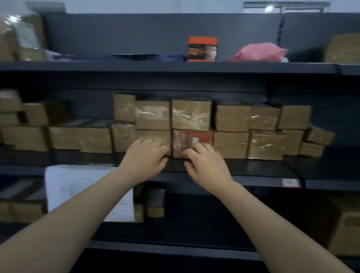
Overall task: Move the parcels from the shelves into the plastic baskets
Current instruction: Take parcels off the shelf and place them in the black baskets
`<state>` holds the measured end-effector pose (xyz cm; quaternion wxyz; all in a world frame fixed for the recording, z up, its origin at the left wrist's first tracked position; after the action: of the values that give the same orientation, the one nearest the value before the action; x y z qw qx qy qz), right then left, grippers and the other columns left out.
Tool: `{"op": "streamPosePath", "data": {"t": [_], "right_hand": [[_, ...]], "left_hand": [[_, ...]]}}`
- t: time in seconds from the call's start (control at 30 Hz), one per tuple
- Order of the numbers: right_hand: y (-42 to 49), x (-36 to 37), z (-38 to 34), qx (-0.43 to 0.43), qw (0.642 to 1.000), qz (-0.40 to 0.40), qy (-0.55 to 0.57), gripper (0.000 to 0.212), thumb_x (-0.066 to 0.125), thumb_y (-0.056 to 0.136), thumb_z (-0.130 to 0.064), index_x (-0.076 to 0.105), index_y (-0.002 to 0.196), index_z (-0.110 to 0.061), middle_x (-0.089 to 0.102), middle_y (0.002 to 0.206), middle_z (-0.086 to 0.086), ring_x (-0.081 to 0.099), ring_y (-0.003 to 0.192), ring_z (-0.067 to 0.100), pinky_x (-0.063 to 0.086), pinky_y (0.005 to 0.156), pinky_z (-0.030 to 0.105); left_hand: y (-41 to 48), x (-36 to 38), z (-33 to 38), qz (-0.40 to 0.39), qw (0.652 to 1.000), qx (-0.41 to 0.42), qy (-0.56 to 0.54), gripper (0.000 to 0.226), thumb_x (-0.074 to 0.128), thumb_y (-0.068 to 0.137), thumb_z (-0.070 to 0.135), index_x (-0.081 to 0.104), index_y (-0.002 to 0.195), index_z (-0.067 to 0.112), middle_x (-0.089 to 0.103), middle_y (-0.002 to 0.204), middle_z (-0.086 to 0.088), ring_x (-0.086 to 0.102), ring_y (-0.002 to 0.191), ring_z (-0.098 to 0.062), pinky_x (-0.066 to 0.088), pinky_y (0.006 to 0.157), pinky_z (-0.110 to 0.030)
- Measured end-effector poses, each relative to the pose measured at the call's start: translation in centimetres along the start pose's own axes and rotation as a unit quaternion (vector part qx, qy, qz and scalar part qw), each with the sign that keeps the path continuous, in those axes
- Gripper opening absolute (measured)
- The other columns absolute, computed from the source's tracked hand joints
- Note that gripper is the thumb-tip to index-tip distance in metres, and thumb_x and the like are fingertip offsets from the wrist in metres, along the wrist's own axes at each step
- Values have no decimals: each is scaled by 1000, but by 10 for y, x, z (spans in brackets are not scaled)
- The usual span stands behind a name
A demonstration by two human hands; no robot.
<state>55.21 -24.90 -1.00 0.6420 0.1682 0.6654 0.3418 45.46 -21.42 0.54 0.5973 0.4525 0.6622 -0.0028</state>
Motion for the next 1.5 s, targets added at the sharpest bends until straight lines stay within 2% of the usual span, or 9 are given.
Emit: {"op": "streamPosePath", "data": {"t": [0.13,0.47,0.6,0.8,0.97,1.13,1.2,1.33,1.5], "right_hand": [[48,26,-77,-25,999,-18,31,32,48,95,-28,57,125,-17,54,125,5,47,116,28,46,90,42],[143,108,-185,-63,989,-93,91,33,48,96,-29,55,126,-18,51,129,4,44,119,25,45,90,39],[182,146,-203,-77,987,-104,92,36,49,95,-26,53,130,-15,49,129,7,48,117,26,45,92,40],[248,209,-214,-95,987,-119,59,40,47,95,-29,50,133,-15,47,131,9,46,120,29,43,96,41],[298,250,-218,-81,991,-110,7,46,46,96,-37,46,137,-17,49,133,8,45,124,27,41,96,40],[307,276,-222,-86,992,-91,-32,54,47,94,-44,42,142,-18,55,133,6,50,123,25,41,93,34],[309,276,-221,-82,993,-74,-43,53,54,90,-45,51,137,-19,63,124,5,58,114,24,45,87,33],[309,276,-217,-38,995,-56,-77,46,66,73,-48,70,111,-22,73,95,0,69,87,20,52,68,32],[304,260,-229,41,995,-19,-87,43,40,82,-52,73,90,-25,73,80,-4,69,71,18,50,63,32]], "left_hand": [[-39,-6,-91,5,999,-43,-13,28,42,94,32,60,114,25,64,107,2,56,101,-23,40,80,-36],[-89,28,-247,-38,988,-147,-14,27,44,95,31,57,117,24,63,110,0,56,101,-21,41,79,-35],[-89,58,-297,-51,982,-181,-31,29,47,94,32,58,120,26,65,114,0,60,101,-21,44,77,-32],[-63,104,-358,-81,977,-194,-44,35,50,92,26,53,127,26,58,128,-2,53,117,-23,47,93,-39],[-37,135,-401,-93,975,-202,-19,47,50,93,31,43,139,25,47,141,-4,43,128,-26,39,101,-37],[-15,167,-437,-102,976,-191,11,53,46,93,35,34,144,25,44,139,-3,41,126,-24,36,98,-32],[-5,184,-453,-115,974,-193,7,56,45,93,39,31,145,24,40,144,-4,35,133,-24,32,105,-34],[-2,220,-464,-143,973,-177,-38,62,43,92,52,28,146,27,32,152,2,27,141,-22,24,113,-40],[-22,206,-457,-71,988,-133,-37,61,40,92,57,31,145,28,40,146,5,34,134,-21,24,108,-45]]}}
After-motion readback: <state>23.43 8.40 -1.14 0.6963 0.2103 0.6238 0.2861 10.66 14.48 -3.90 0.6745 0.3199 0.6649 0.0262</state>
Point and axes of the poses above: each hand's wrist, its own y-axis towards the middle knuckle, its own x-axis out of the palm, z = x × y, the point moved 10 cm from there along y, towards the middle knuckle
